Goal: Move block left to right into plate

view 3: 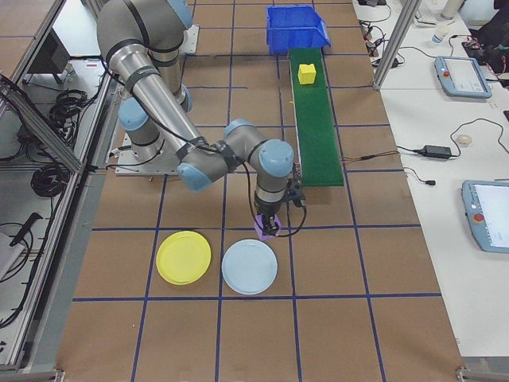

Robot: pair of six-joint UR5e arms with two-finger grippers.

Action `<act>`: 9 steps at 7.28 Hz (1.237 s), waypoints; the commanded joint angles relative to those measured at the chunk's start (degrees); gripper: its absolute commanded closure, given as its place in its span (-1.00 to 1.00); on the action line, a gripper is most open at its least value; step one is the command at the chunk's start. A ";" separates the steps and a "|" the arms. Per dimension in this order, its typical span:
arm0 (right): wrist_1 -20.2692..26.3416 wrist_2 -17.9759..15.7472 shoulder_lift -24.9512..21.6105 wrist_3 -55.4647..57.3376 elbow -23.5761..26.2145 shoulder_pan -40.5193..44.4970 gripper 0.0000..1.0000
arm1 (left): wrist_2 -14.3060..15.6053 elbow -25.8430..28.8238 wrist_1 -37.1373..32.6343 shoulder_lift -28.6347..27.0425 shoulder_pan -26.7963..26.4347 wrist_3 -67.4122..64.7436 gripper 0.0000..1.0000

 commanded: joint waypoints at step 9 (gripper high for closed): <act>-7.84 5.49 0.35 -0.99 2.53 -3.95 -1.00 | 0.92 1.13 -3.84 0.10 -0.41 -0.64 -1.00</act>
